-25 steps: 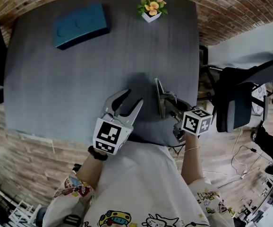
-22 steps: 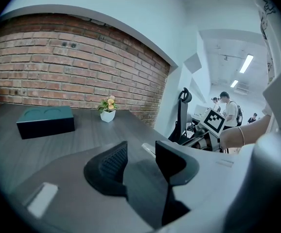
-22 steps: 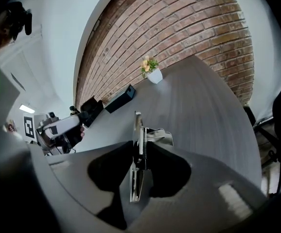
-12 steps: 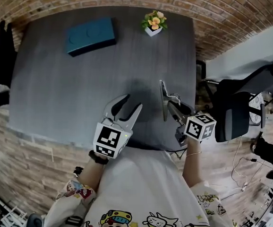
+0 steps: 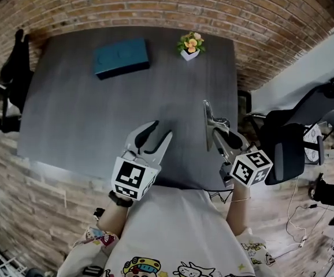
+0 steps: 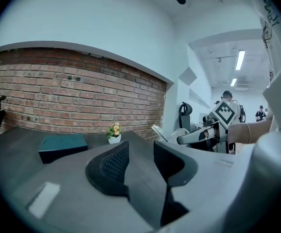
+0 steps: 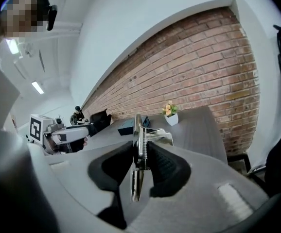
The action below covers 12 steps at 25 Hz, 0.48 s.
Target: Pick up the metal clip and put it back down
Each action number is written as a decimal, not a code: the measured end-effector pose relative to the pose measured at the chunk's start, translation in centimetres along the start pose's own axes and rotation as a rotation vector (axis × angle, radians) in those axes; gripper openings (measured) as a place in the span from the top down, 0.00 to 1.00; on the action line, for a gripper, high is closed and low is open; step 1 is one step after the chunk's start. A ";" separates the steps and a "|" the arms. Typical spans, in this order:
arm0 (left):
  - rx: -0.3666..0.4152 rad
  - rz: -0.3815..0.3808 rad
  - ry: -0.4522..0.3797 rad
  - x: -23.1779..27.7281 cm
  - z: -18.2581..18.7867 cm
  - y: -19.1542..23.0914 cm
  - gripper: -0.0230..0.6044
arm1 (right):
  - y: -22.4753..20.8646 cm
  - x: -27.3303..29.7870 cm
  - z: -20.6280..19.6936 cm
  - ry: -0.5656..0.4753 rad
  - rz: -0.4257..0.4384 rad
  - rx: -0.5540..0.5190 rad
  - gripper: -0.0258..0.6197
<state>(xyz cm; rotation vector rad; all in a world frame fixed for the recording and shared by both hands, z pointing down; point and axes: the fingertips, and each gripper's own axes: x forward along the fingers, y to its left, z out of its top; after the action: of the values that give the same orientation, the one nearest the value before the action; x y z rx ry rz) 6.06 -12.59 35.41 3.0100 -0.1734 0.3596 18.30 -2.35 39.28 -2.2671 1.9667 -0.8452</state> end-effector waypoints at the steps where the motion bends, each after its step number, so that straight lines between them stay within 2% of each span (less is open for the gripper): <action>1: 0.003 0.001 -0.006 -0.3 0.3 0.0 0.71 | 0.4 -0.4 0.6 -0.020 -0.003 -0.015 0.81; 7: 0.022 0.009 -0.042 -2.0 2.4 -0.5 0.76 | 2.8 -2.8 3.5 -0.116 -0.009 -0.104 0.81; 12: 0.030 0.006 -0.069 -2.7 4.1 -1.0 0.81 | 3.7 -4.6 4.9 -0.164 -0.057 -0.194 0.81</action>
<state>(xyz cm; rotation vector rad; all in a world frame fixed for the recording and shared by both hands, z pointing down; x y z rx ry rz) 4.48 -11.78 30.68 3.0540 -0.1851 0.2607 16.62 -0.43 32.01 -2.4172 1.9978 -0.4717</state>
